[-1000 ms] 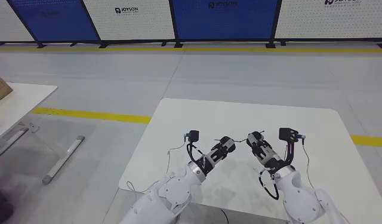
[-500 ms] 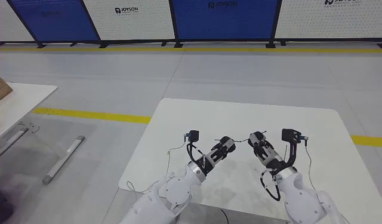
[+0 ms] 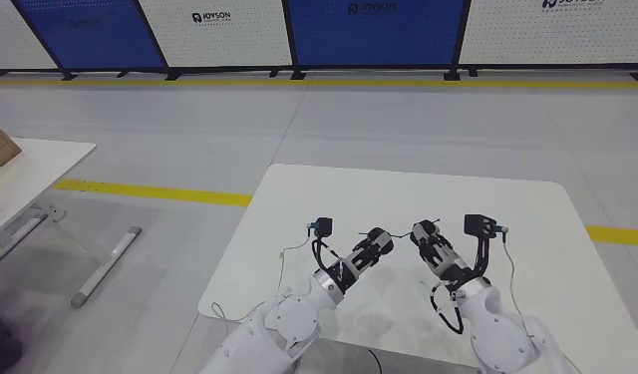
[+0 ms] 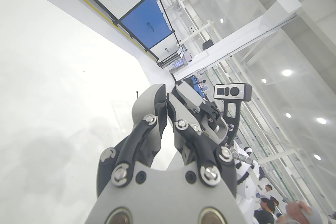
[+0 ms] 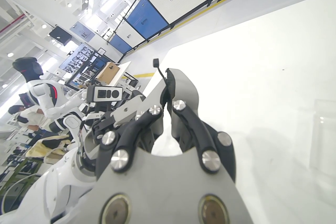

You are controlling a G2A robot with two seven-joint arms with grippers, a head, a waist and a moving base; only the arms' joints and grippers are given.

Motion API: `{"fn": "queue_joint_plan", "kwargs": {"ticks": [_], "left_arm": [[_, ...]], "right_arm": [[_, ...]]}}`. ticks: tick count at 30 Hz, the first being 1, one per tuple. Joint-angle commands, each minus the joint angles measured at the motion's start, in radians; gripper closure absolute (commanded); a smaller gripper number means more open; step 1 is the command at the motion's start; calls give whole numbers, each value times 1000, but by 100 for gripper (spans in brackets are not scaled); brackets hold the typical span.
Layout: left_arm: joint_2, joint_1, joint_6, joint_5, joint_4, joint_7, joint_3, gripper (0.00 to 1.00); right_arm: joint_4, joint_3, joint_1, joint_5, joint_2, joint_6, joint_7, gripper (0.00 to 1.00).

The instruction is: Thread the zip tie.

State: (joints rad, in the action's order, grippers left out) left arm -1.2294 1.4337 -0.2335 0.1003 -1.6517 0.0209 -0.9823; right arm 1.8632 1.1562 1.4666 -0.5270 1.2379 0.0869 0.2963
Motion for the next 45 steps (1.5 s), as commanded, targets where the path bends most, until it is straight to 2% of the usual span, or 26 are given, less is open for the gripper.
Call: {"fn": "queue_joint_plan", "kwargs": {"ticks": [1, 11, 20, 28, 33, 39, 45], "left_arm": [[0, 0, 0, 0, 0, 0, 0, 100], [0, 0, 0, 0, 0, 0, 0, 100], [0, 0, 0, 0, 0, 0, 0, 100], [0, 0, 0, 0, 0, 0, 0, 100], [-1, 0, 10, -3, 2, -7, -1, 100], [-6, -3, 24, -64, 10, 2, -1, 100], [-11, -5, 11, -116, 21, -1, -7, 100]], "right_arm": [[1, 2, 1, 2, 1, -2, -5, 100], [0, 1, 6, -1, 3, -13, -3, 100], [-51, -33, -29, 19, 12, -38, 8, 100], [-84, -27, -37, 59, 15, -69, 10, 100], [-84, -26, -37, 59, 15, -70, 10, 100], [-84, -25, -35, 61, 15, -71, 5, 100], [-74, -12, -16, 66, 14, -97, -26, 100]]}}
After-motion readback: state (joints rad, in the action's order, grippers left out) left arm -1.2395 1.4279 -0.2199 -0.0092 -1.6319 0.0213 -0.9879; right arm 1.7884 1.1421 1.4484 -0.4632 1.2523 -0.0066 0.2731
